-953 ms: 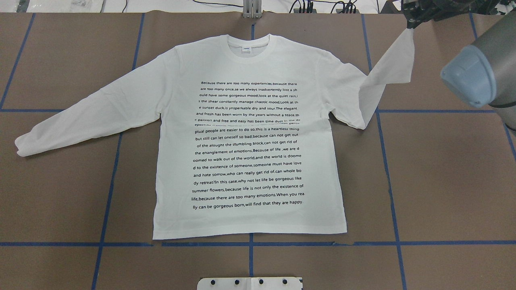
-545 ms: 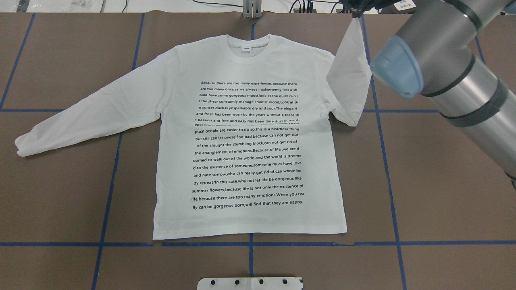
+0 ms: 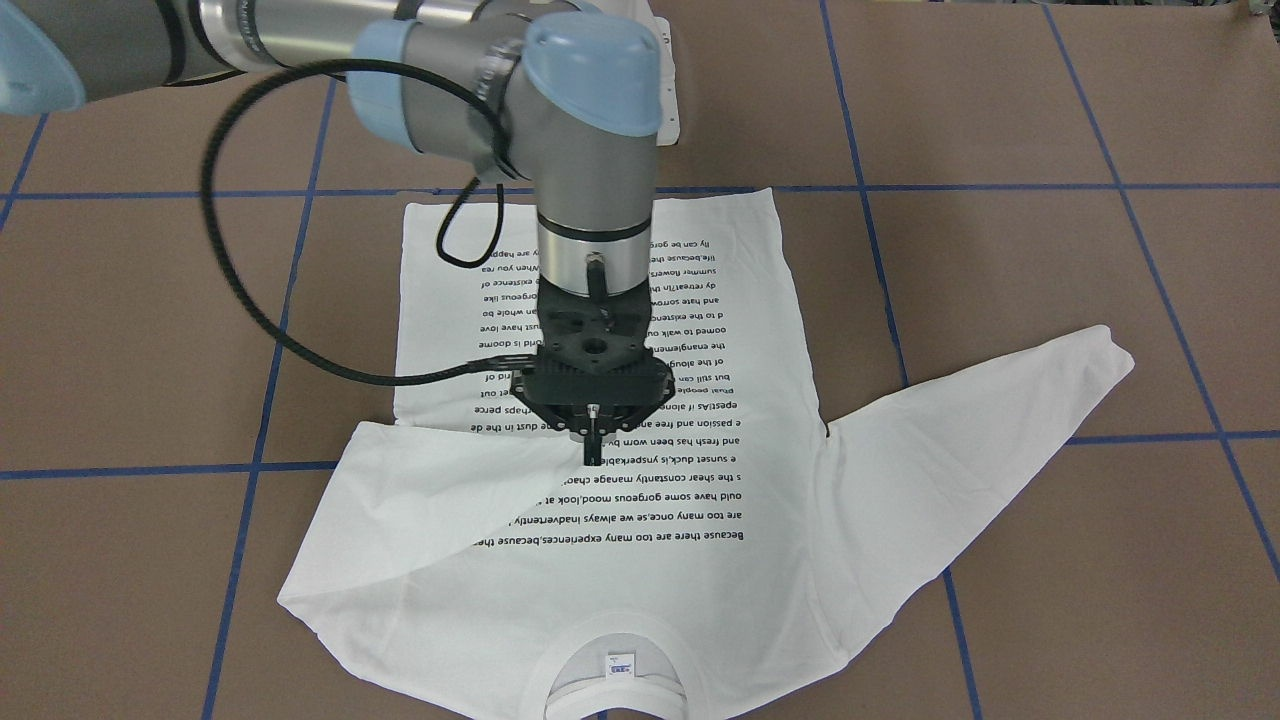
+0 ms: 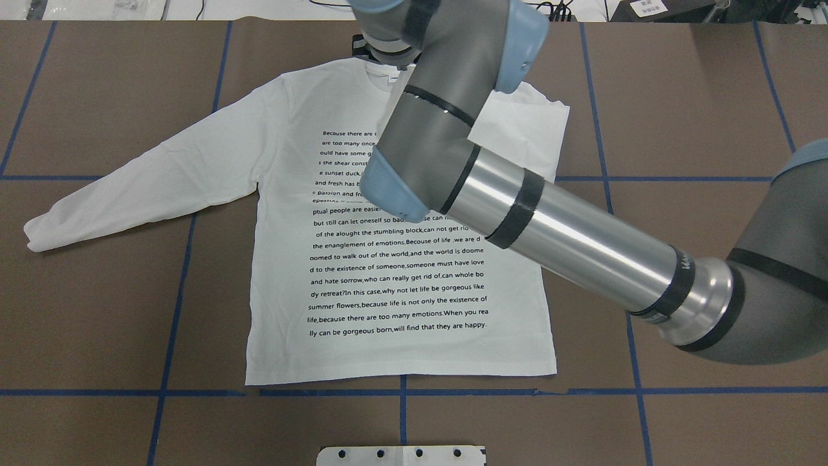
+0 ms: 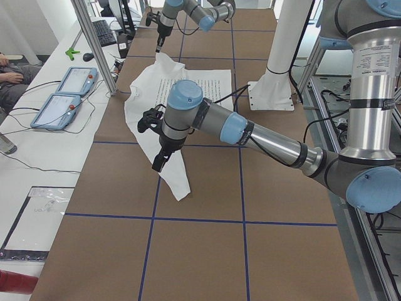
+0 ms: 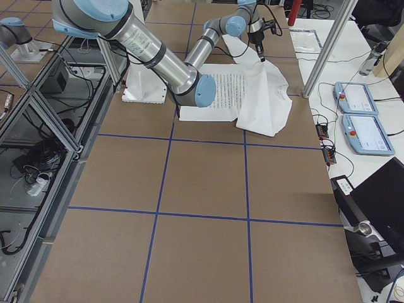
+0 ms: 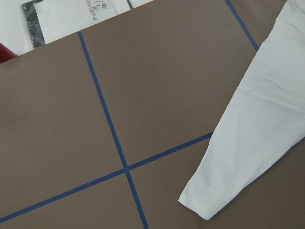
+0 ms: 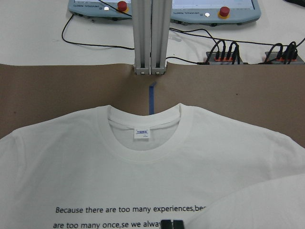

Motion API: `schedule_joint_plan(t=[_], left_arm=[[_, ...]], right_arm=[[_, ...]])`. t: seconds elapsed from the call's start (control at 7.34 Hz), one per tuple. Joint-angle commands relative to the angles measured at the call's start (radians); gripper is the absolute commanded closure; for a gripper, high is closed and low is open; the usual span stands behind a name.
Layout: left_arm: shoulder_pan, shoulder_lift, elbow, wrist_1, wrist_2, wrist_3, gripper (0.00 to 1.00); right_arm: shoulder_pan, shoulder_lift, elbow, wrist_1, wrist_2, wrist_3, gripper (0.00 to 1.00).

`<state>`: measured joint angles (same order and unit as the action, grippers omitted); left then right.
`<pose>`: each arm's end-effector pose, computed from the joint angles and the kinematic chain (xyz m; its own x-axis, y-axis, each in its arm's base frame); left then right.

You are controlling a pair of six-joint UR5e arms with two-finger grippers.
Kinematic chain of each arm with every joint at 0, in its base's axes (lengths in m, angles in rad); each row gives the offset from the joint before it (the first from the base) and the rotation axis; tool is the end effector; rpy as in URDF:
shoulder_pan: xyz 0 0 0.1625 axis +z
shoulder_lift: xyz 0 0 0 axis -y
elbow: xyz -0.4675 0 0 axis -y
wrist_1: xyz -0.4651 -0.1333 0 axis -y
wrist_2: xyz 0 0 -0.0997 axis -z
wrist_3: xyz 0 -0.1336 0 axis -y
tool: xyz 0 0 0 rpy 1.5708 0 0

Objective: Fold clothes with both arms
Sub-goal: 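Fold the held sleeve across the shirt body with the right gripper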

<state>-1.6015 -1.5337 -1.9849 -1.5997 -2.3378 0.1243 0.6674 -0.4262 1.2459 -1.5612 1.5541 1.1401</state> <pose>-0.0573 -0.5432 0.5075 0.7259 0.3637 -0.5837 -0.0623 0.8800 0.4709 -0.6300 -0.6690 0.0325 0.7444 0.0552 0.6654 -0.3497 0.8812 0.3181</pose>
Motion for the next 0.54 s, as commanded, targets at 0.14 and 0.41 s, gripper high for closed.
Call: schedule_joint_plan(t=[0.14,0.41], left_arm=[[0.0,-0.003,0.003,0.0,0.0,0.0,0.0],[0.002,-0.005,0.003,0.0,0.0,-0.002,0.0]], right_arm=[[-0.118,0.072,-0.193,0.134,-0.157,0.064,1.0],[-0.13,0.093,-0.21,0.162,-0.158,0.084,1.0]])
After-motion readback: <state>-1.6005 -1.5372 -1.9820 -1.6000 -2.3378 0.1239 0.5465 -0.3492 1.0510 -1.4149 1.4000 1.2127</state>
